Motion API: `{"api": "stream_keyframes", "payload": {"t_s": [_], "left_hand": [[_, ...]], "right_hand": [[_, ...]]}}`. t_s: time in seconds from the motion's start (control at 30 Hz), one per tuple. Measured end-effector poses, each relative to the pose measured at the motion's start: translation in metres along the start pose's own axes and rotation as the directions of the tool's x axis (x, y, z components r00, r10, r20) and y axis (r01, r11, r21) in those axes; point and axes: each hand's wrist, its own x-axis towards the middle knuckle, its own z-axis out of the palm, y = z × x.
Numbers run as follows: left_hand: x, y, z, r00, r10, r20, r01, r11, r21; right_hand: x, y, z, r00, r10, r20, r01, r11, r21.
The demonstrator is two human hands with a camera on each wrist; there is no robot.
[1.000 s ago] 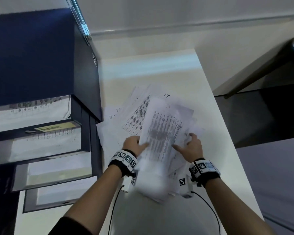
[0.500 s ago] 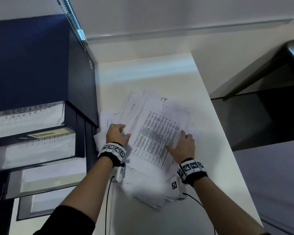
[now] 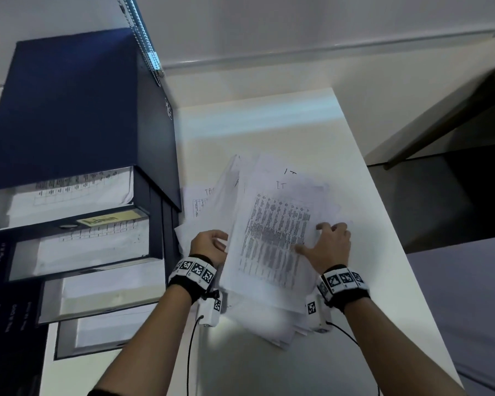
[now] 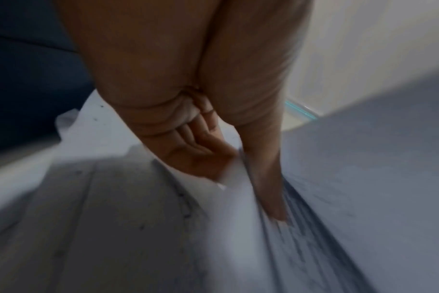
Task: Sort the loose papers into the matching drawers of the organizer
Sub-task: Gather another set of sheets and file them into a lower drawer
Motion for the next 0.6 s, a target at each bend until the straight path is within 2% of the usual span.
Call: {"api": "stream_keyframes", "payload": {"t_s": [0.07,0.17,0.27,0.4,0.5,0.6], "left_hand": [[-0.005,-0.004,0.003,0.995,0.042,-0.094,-0.042,0.999,0.006],[-0.006,-0.003,0.006,0.984,0.090,-0.152,-0.107,0.989,-0.104],[-0.008,0.004,0.006,0.976,0.025,-0.215,-0.083,0.961,-0.262],[-0.010,0.004,-0.002,0.960,0.012,-0.280,-0.135,0.894,-0.427],[-0.010,0.004,-0.005,0.914,-0.008,-0.406,-0.221,0.829,-0.514],[-0.008,0.002,-0.007,0.849,0.096,-0.520,-0.360,0.826,-0.434]], "right_hand": [[-0.003,-0.002,0.003,0.997,-0.060,0.042,0.054,0.990,0.133],[-0.005,-0.001,0.008,0.979,-0.039,0.198,-0.007,0.974,0.225],[-0.006,0.008,0.006,0.979,0.034,0.201,-0.087,0.961,0.262],[-0.004,0.018,-0.005,0.971,0.097,0.217,-0.156,0.948,0.277],[-0.004,0.021,-0.011,0.967,0.097,0.234,-0.170,0.933,0.317],[-0.006,0.017,-0.010,0.970,0.050,0.239,-0.133,0.930,0.343]]}}
